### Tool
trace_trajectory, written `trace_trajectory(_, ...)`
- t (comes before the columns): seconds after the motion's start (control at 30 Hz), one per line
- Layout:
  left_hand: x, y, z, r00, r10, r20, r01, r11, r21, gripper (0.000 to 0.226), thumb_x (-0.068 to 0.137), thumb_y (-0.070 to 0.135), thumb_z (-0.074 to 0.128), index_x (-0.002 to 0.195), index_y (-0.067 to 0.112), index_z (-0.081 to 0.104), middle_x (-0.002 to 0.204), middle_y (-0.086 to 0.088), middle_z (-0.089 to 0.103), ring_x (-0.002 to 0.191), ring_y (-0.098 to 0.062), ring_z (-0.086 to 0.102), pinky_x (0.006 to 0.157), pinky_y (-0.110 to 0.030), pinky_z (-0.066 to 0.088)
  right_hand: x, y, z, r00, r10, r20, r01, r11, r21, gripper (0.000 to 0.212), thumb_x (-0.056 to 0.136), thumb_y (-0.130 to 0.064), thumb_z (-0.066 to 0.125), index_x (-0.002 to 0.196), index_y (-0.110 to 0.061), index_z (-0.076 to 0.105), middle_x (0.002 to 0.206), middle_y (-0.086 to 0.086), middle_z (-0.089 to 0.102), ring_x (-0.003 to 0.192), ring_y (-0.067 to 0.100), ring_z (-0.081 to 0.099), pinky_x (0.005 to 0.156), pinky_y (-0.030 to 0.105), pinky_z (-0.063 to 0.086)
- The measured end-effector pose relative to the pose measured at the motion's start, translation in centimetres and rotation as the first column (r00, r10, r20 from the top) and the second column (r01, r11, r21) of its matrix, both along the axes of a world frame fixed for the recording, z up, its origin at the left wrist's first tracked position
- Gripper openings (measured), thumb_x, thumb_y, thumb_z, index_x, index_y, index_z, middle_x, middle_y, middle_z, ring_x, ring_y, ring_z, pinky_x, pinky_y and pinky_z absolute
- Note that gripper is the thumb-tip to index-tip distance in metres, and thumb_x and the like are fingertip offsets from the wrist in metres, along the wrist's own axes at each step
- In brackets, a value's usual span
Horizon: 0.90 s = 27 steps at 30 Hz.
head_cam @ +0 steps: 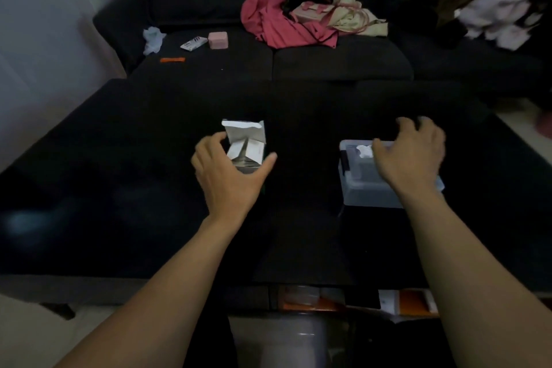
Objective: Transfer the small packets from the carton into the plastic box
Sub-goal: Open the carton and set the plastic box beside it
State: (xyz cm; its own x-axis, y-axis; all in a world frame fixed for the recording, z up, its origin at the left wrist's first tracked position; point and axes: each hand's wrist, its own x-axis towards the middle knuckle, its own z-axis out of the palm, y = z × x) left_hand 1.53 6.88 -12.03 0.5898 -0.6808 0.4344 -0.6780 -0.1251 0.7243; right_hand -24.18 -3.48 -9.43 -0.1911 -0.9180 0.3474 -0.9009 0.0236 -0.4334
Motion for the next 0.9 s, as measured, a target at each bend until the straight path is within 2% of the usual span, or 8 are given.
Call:
trace_trajectory(0.07,-2.1,0.1,1.1,0.988,-0.152,0.041,0.156,0.976,-0.149,0.049,0.079,0.050,0.077,0.112,0.020,0.057,0.111,0.005,0.057,0.100,-0.012,0.053,0.085,-0.035,0.053,-2.0,0.0,-0.6,0.979,-0.201,0.039,0.191,0.965,0.182,0.068,0.091,-0.040,0.062,0.143,-0.004,0.040,0.154,0.026,0.029,0.140,0.048,0.027,0.113,0.061,0.025)
trace_trajectory(0.13,-4.4,-0.1,1.6,0.939,-0.344,-0.029,0.343,0.939,-0.027,0.035,0.086,0.046,0.072,0.110,0.022,0.062,0.100,0.008,0.063,0.086,-0.007,0.060,0.075,-0.033,0.057,-2.9,0.3,-1.4,0.952,-0.272,0.142,0.206,0.911,0.358,0.067,0.094,-0.043,0.058,0.141,0.001,0.040,0.148,0.028,0.038,0.134,0.049,0.038,0.109,0.056,0.035)
trace_trajectory(0.27,-7.3,-2.2,-0.4,0.863,-0.392,-0.317,0.487,0.811,0.323,0.071,0.087,0.063,0.062,0.141,0.018,0.051,0.125,0.001,0.062,0.101,-0.020,0.067,0.082,-0.040,0.061,-2.3,2.1,-2.0,0.968,-0.148,0.201,0.093,0.962,0.258,0.038,0.100,-0.034,0.054,0.122,-0.003,0.059,0.119,0.021,0.064,0.106,0.041,0.063,0.081,0.041,0.050)
trace_trajectory(0.37,-6.6,-3.3,-1.2,0.892,-0.325,-0.314,0.424,0.843,0.330,0.050,0.091,0.060,0.059,0.104,0.011,0.066,0.089,-0.005,0.072,0.071,-0.022,0.072,0.061,-0.043,0.062,-1.2,2.8,-2.7,0.985,-0.029,0.170,-0.011,0.974,0.228,0.030,0.101,-0.036,0.052,0.096,-0.008,0.064,0.085,0.006,0.065,0.071,0.022,0.063,0.056,0.028,0.042)
trace_trajectory(0.47,-5.0,-3.7,-1.2,0.941,-0.285,-0.183,0.336,0.859,0.386,0.055,0.096,0.053,0.058,0.071,0.004,0.065,0.057,-0.009,0.068,0.047,-0.020,0.067,0.055,-0.037,0.058,-1.0,2.4,-3.1,0.967,0.014,0.255,-0.082,0.963,0.256,0.041,0.100,-0.037,0.051,0.074,-0.008,0.064,0.068,0.004,0.062,0.053,0.014,0.057,0.044,0.025,0.041)
trace_trajectory(0.67,-4.1,-4.2,-1.4,0.945,-0.326,-0.021,0.301,0.844,0.443,0.054,0.107,0.035,0.040,0.070,0.003,0.062,0.061,-0.009,0.062,0.061,-0.025,0.064,0.066,-0.040,0.055,-0.5,1.2,-3.0,0.953,0.050,0.298,-0.150,0.935,0.321,0.043,0.100,-0.033,0.049,0.075,-0.004,0.067,0.070,0.008,0.067,0.059,0.020,0.065,0.055,0.038,0.059)
trace_trajectory(0.8,-3.1,-4.1,-1.0,0.945,-0.262,-0.197,0.326,0.812,0.484,0.054,0.109,0.032,0.032,0.080,0.000,0.064,0.062,-0.014,0.068,0.044,-0.018,0.061,0.046,-0.027,0.048,-0.8,0.9,-1.2,0.867,-0.056,0.495,-0.272,0.779,0.565,0.043,0.106,-0.033,0.043,0.097,0.001,0.066,0.077,0.014,0.068,0.064,0.023,0.066,0.054,0.034,0.057)
trace_trajectory(0.9,-2.4,-3.8,-1.1,0.894,-0.191,-0.405,0.390,0.775,0.497,0.047,0.110,0.026,0.032,0.091,-0.004,0.064,0.070,-0.018,0.071,0.049,-0.023,0.062,0.044,-0.026,0.047,-1.8,0.4,-0.8,0.878,-0.073,0.472,-0.284,0.714,0.639,0.068,0.094,-0.065,0.048,0.119,-0.004,0.063,0.100,0.012,0.071,0.084,0.025,0.069,0.066,0.034,0.056)
